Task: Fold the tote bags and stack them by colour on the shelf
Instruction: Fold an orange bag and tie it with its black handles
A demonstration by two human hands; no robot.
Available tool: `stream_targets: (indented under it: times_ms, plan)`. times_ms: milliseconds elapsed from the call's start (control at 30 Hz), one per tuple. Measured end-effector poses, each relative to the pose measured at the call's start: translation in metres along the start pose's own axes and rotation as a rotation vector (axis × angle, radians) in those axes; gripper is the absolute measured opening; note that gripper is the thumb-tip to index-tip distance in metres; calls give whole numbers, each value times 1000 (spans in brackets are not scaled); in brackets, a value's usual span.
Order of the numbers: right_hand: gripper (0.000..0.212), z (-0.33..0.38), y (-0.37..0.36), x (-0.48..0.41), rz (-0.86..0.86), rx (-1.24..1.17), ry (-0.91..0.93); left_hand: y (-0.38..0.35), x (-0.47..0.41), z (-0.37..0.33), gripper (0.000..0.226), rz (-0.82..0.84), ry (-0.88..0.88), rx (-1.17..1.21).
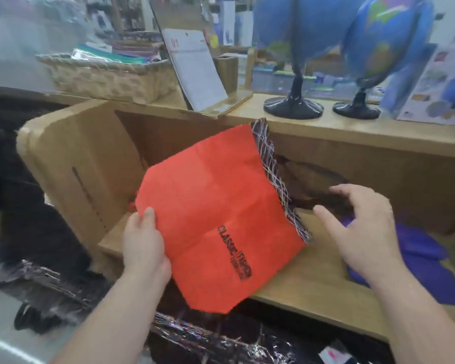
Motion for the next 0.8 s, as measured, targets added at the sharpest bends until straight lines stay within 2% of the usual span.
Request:
stream_targets:
  times_ms: [133, 267, 333, 400, 467, 533, 633, 667, 733, 800]
  plan:
    - [53, 4, -42, 40, 124, 119, -1, -3, 4, 51, 17, -116, 129, -90]
    - [51, 6, -87, 83, 430, 19, 54, -7, 4, 88, 16, -75, 359, -76]
    - [62, -1, -107, 101, 605, 26, 29, -10, 7, 99, 13, -43, 382, 70]
    - [84, -19, -121, 114, 730, 71, -34, -9, 11, 105, 18, 17, 348, 118]
    - [97, -43, -128, 124, 775, 68, -104, -1, 12, 104, 15, 101, 381, -25]
    - [94, -64, -128, 133, 776, 77, -124, 15, 4, 106, 13, 122, 361, -205]
    - [85, -82, -123, 138, 763, 68, -148, 35, -15, 98, 38, 237, 157, -485]
    - [81, -85, -120, 136, 765, 48, -151, 38, -21, 92, 47, 295, 38, -676]
    - [73, -87, -116, 134, 775, 4, -141, 40, -29, 84, 63, 437, -252, -1091]
    - [65, -89, -114, 132, 781, -32, -127, 33, -34, 82, 59, 680, -640, -1311]
Point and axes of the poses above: each hand's wrist, its own x-axis away from the middle knuckle, its own y-axis out of the back of the hand, z = x × y, the point moved 2 cm from there along -x, towards the middle knuckle, and after that the axes turned 6 degrees about z, right-handed, at the moved point
